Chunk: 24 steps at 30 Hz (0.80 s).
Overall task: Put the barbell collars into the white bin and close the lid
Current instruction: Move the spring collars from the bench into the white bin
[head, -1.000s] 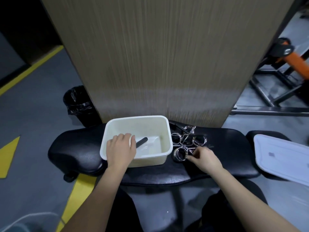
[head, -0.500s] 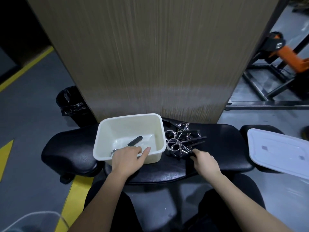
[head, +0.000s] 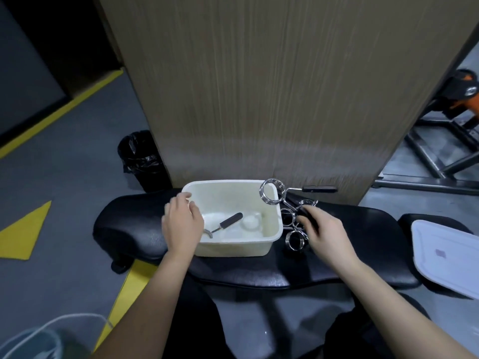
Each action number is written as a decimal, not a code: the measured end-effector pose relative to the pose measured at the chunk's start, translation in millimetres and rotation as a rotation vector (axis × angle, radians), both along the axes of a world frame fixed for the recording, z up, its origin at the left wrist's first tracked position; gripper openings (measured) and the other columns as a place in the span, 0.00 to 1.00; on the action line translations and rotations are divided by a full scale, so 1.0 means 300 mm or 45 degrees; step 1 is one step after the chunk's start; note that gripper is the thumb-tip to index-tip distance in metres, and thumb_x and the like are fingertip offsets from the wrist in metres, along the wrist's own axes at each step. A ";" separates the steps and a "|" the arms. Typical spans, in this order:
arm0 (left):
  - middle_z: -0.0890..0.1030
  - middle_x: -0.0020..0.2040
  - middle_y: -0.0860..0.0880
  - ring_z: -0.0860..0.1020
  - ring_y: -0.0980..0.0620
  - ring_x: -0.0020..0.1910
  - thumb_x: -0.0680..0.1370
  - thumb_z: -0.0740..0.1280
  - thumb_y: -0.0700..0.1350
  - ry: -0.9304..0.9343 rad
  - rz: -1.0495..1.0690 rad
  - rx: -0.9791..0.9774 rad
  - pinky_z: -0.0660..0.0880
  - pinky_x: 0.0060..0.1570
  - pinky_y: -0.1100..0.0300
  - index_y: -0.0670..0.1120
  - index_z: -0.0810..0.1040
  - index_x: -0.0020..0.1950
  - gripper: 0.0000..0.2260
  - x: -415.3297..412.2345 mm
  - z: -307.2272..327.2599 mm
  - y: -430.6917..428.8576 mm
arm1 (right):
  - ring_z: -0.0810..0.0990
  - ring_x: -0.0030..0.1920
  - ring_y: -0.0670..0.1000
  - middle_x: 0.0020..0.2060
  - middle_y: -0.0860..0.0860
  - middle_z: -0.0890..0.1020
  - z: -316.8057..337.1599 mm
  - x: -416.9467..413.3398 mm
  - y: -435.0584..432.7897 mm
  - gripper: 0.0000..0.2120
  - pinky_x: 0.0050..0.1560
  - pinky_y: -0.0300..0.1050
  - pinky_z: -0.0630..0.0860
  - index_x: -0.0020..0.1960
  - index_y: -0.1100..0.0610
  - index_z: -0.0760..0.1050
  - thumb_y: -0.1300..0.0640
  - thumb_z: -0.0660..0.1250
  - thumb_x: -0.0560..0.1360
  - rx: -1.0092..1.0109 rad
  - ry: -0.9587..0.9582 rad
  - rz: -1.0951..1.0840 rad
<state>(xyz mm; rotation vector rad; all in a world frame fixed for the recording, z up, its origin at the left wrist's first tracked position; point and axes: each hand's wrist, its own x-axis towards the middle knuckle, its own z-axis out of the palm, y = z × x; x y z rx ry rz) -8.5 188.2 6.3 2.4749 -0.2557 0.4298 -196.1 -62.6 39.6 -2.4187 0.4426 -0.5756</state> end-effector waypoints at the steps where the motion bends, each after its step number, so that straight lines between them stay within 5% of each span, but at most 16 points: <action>1: 0.78 0.58 0.44 0.73 0.41 0.58 0.81 0.59 0.44 0.123 0.076 0.000 0.72 0.53 0.45 0.45 0.74 0.63 0.12 0.026 -0.009 0.025 | 0.82 0.46 0.52 0.46 0.49 0.85 0.008 0.029 0.023 0.07 0.47 0.42 0.73 0.56 0.56 0.80 0.59 0.67 0.79 -0.030 0.041 0.048; 5: 0.76 0.65 0.39 0.74 0.36 0.61 0.84 0.52 0.47 0.565 0.108 -0.105 0.71 0.57 0.45 0.45 0.67 0.72 0.17 0.053 -0.043 0.052 | 0.83 0.51 0.56 0.49 0.48 0.86 0.024 0.163 0.126 0.07 0.47 0.51 0.78 0.55 0.52 0.80 0.56 0.66 0.78 -0.177 0.184 0.230; 10: 0.80 0.57 0.37 0.77 0.34 0.54 0.85 0.50 0.46 0.513 0.154 -0.011 0.70 0.48 0.46 0.46 0.69 0.68 0.15 0.047 -0.049 0.049 | 0.82 0.50 0.60 0.47 0.54 0.86 -0.055 0.363 0.258 0.08 0.45 0.51 0.77 0.53 0.52 0.81 0.57 0.63 0.78 -0.218 0.413 0.359; 18: 0.81 0.58 0.42 0.78 0.35 0.53 0.83 0.52 0.45 0.511 0.168 0.023 0.72 0.45 0.48 0.49 0.67 0.67 0.14 0.068 -0.086 0.062 | 0.80 0.45 0.63 0.42 0.58 0.83 -0.217 0.595 0.381 0.06 0.41 0.49 0.73 0.41 0.56 0.78 0.61 0.64 0.75 -0.104 0.697 0.396; 24: 0.81 0.57 0.44 0.79 0.36 0.52 0.83 0.52 0.45 0.466 0.166 0.037 0.68 0.43 0.50 0.49 0.67 0.66 0.13 0.070 -0.095 0.049 | 0.75 0.40 0.58 0.37 0.57 0.79 -0.280 0.614 0.359 0.10 0.40 0.42 0.69 0.46 0.60 0.83 0.64 0.62 0.74 -0.052 0.922 0.325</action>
